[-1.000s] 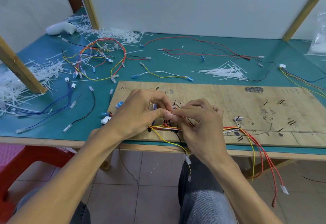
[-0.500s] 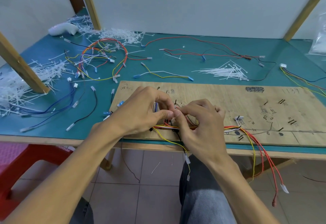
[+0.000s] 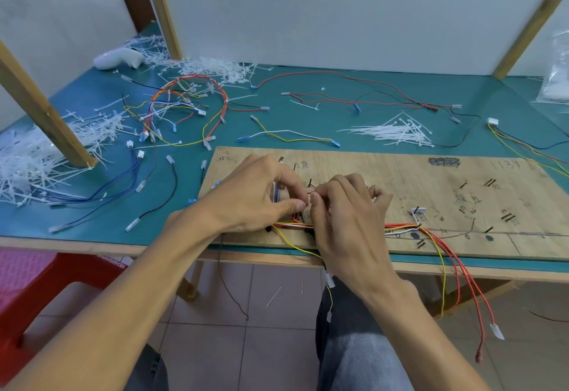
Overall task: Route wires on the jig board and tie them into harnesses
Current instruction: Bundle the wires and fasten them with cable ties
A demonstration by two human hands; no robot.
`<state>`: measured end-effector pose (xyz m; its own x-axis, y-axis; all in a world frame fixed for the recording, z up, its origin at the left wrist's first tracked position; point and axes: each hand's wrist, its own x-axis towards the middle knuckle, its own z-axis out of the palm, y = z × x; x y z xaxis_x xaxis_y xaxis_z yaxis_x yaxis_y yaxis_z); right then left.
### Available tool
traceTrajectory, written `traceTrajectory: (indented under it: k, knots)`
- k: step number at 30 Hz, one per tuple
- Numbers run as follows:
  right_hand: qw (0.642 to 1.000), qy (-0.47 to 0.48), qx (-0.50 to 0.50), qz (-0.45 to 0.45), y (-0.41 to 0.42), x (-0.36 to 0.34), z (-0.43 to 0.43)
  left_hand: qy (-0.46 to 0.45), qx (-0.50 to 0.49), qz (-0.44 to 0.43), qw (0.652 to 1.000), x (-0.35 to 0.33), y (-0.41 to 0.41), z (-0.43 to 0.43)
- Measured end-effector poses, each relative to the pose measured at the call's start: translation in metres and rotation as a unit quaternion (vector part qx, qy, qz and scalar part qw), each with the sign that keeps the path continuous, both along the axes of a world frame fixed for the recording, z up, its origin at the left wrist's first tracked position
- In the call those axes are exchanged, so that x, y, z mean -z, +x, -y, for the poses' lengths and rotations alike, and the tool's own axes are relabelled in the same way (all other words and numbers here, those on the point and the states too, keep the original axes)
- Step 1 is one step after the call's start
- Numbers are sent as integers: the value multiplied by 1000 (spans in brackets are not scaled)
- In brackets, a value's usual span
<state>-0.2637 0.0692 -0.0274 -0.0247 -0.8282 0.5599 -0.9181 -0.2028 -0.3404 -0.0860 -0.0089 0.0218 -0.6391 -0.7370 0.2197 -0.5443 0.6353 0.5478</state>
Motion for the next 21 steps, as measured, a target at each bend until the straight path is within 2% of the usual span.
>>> traceTrajectory:
  k: [11,15,19,21]
  knots:
    - [996,48,-60,53,1,-32,12,7,79,46,996,-2,3,22]
    - [990,63,-102,70,-1,-43,15,11,90,52,994,2,3,24]
    - [989,79,-119,44,2,-48,17,-6,86,91,992,4,1,23]
    - [985,91,-131,60,1,-48,17,-3,83,74,994,5,1,23]
